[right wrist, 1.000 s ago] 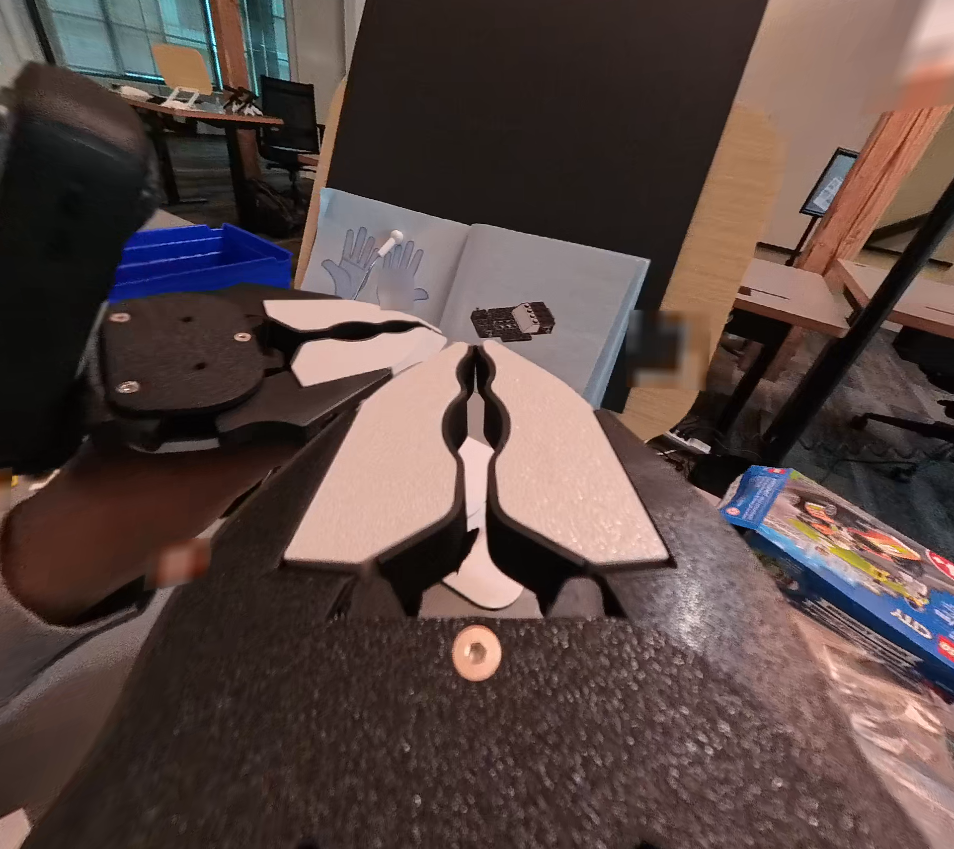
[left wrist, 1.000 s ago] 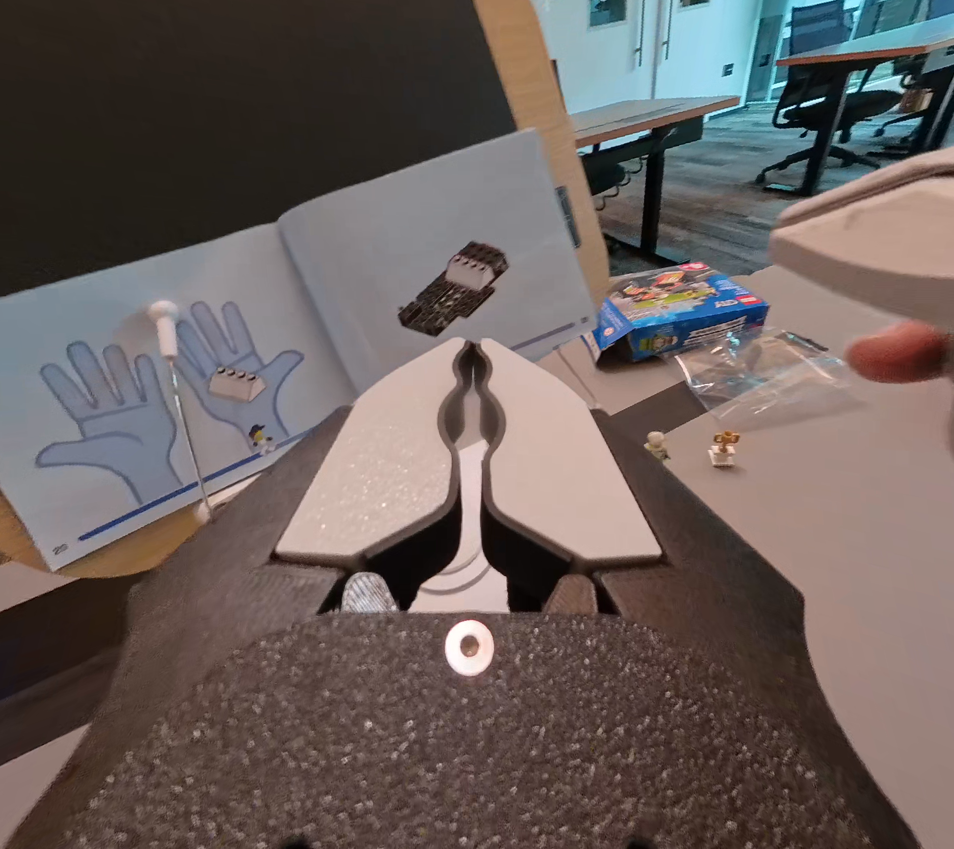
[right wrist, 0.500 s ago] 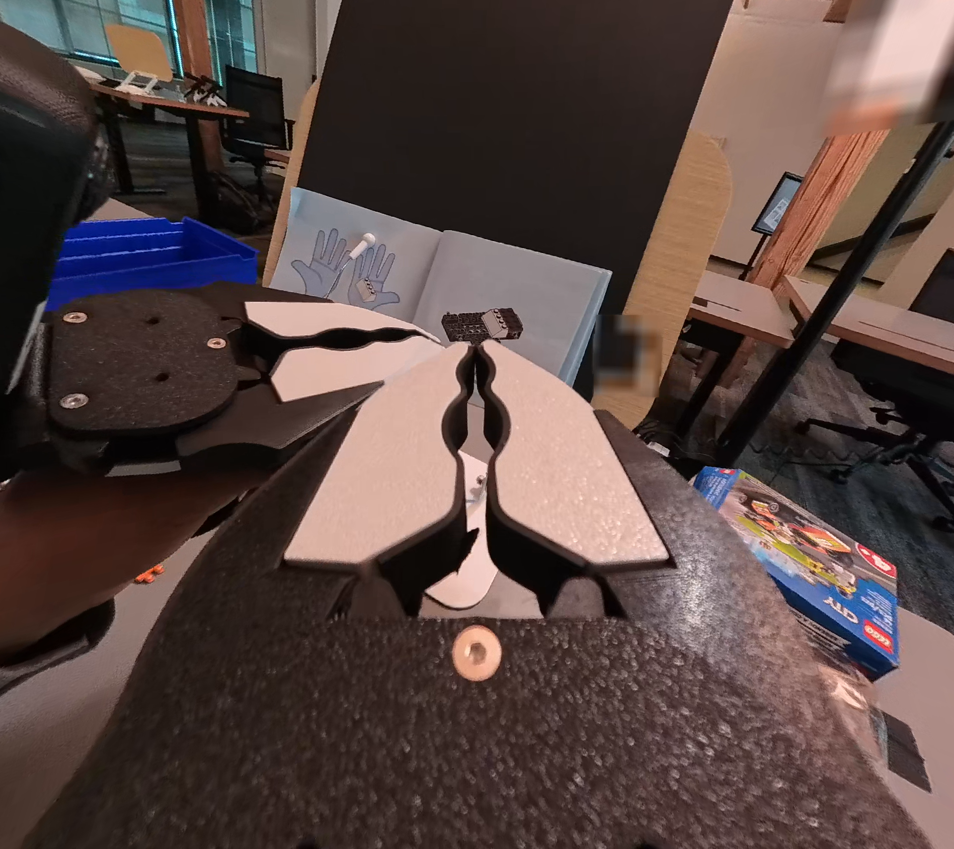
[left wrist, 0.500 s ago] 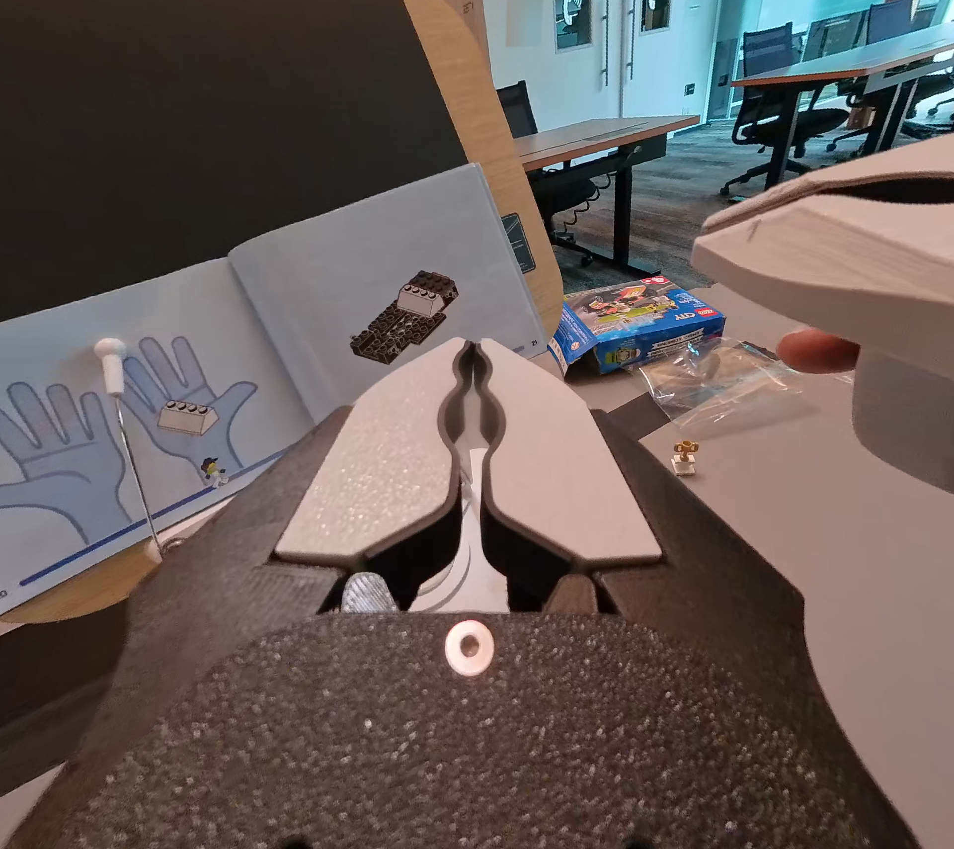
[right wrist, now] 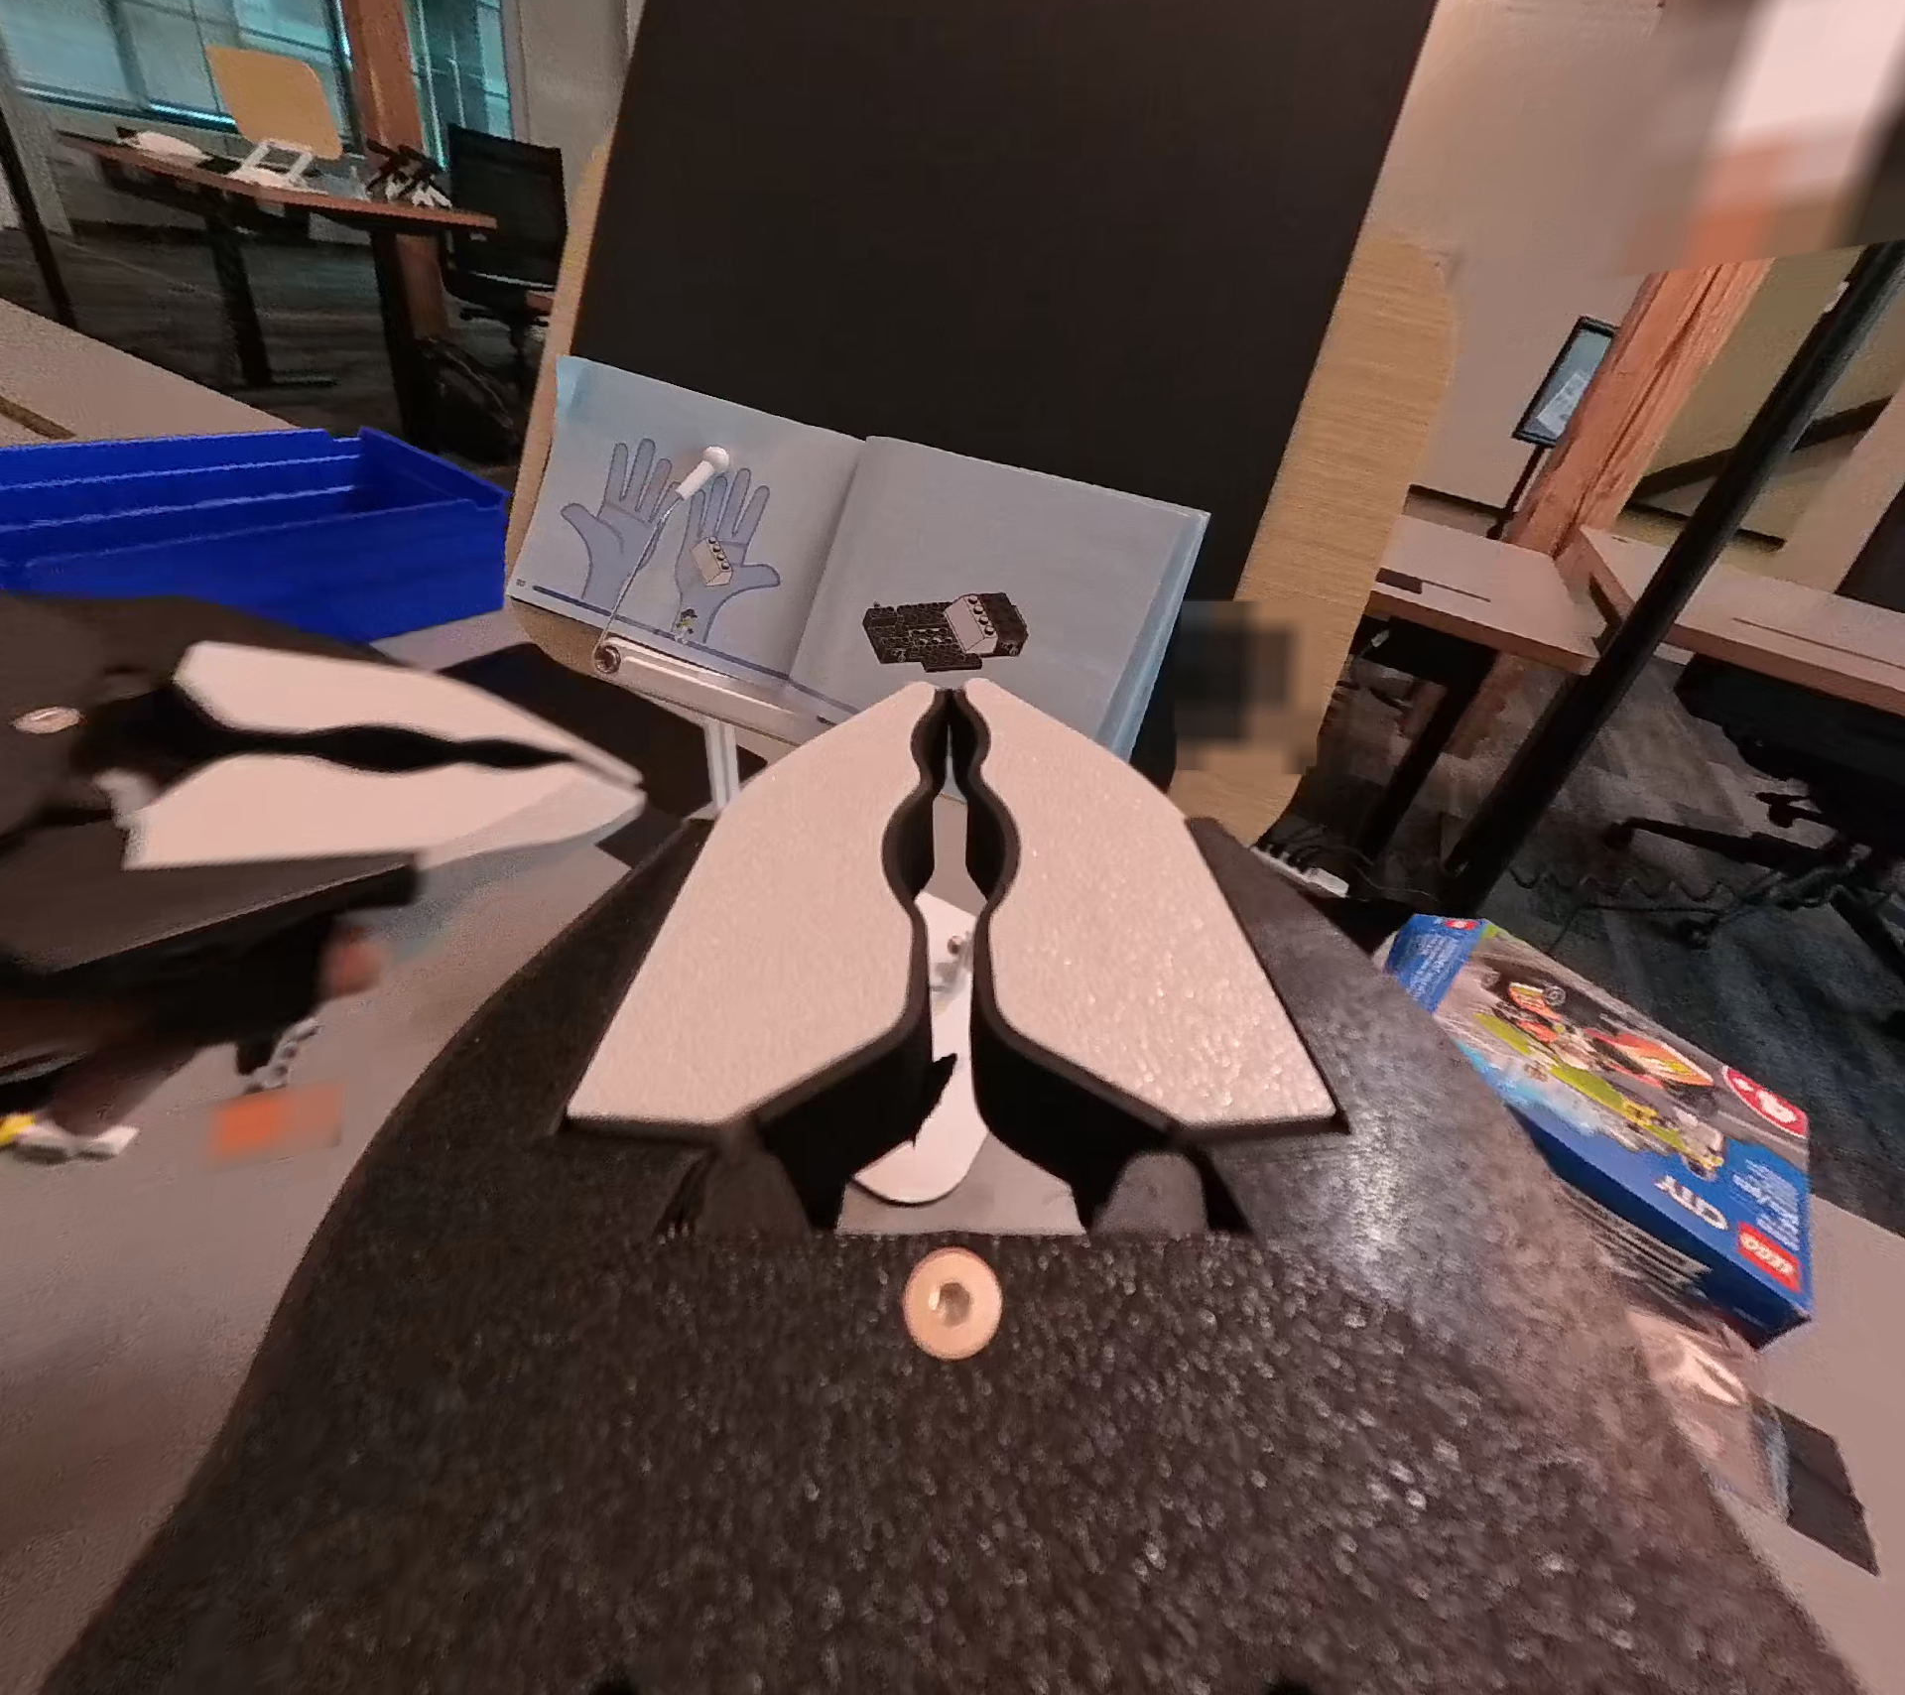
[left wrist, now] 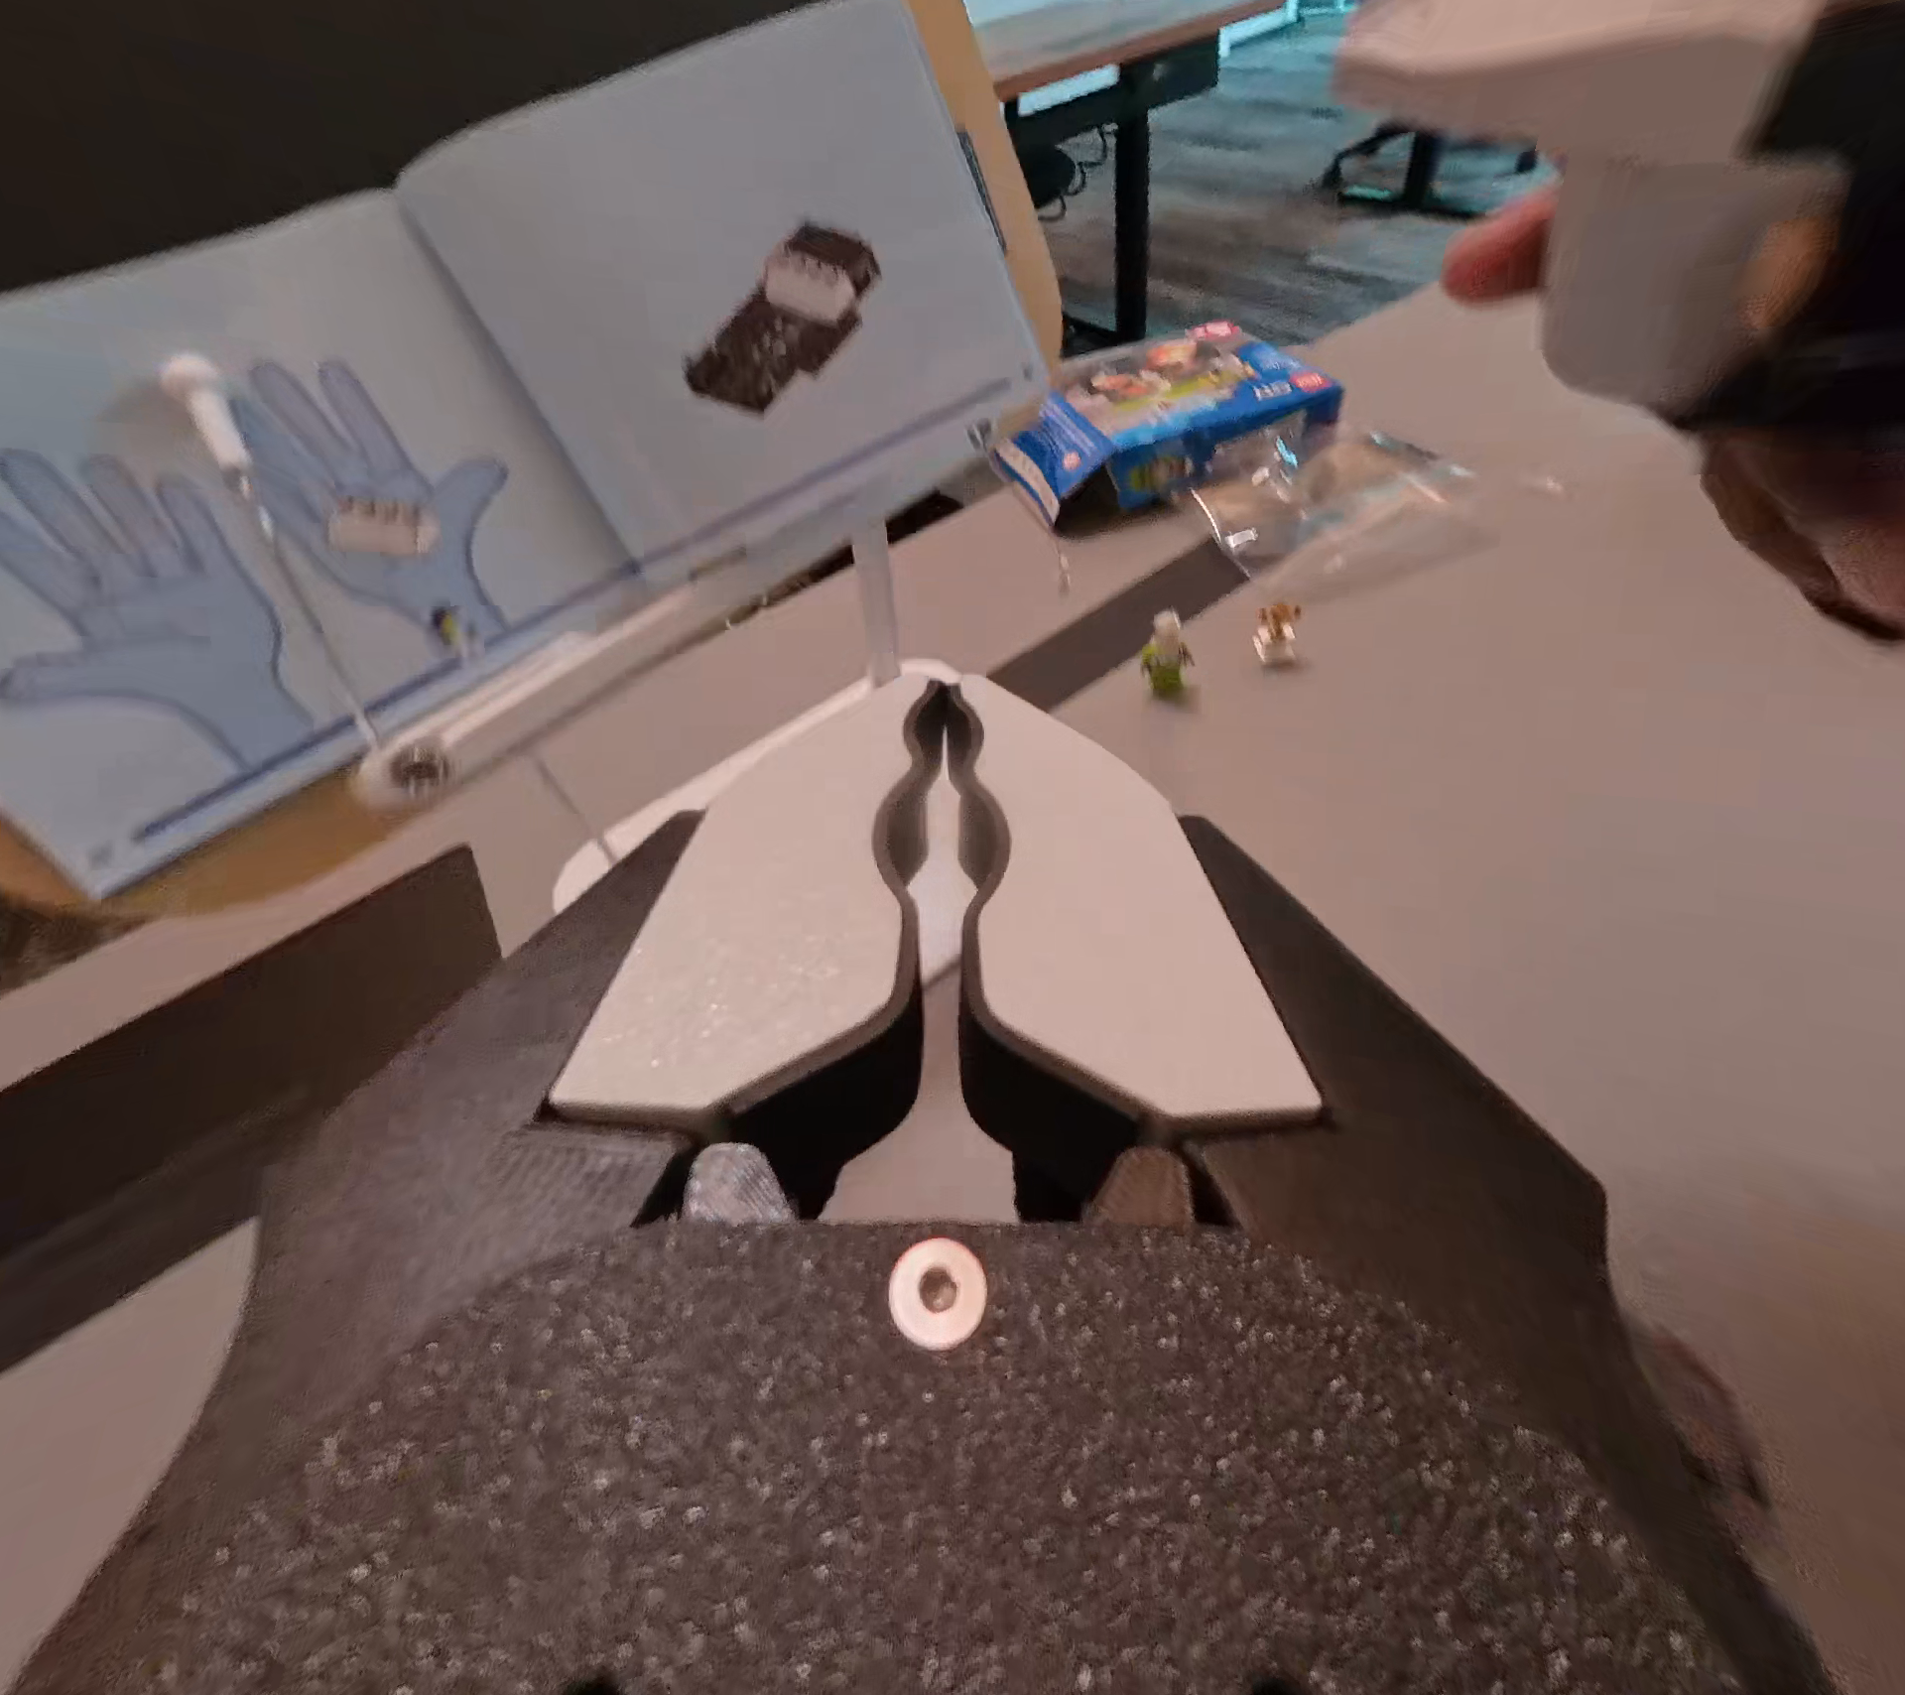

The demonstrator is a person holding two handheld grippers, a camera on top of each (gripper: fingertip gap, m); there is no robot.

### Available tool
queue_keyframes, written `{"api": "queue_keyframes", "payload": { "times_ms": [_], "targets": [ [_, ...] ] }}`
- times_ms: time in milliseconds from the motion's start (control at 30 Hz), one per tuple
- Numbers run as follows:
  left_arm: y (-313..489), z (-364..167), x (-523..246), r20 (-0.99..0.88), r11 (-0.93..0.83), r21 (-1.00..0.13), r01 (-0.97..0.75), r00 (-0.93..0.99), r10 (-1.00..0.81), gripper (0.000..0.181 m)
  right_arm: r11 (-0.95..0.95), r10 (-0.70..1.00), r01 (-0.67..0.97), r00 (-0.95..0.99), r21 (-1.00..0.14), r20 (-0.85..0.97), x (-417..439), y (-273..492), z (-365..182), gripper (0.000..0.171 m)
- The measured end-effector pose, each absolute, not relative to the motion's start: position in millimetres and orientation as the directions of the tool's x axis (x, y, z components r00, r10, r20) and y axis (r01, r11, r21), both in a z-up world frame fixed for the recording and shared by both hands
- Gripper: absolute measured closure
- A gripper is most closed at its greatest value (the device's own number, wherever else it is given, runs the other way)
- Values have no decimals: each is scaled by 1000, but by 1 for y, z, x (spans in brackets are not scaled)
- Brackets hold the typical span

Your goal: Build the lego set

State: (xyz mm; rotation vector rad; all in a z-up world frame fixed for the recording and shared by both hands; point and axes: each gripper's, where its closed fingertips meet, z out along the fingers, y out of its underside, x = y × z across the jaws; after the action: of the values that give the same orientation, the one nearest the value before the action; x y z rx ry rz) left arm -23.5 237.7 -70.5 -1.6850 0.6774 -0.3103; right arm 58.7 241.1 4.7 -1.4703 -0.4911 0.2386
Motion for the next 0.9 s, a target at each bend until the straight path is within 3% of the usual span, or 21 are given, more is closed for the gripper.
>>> {"api": "queue_keyframes", "payload": {
  "times_ms": [200, 500, 900],
  "targets": [
    [154, -131, -61, -176, -185, -908, -376, 743, -646, 181, 108, 472, 153, 862, -982, 187, 50, 240, 1, 171],
    [58, -222, -94, -56, -420, -758, -499, 691, -721, 181, 104, 502, 178, 840, -979, 206, 32, 237, -6, 171],
    [47, -242, -90, -49, -439, -719, -538, 670, -741, 181, 109, 531, 216, 812, -970, 241, 16, 232, -11, 171]
  ]
}}
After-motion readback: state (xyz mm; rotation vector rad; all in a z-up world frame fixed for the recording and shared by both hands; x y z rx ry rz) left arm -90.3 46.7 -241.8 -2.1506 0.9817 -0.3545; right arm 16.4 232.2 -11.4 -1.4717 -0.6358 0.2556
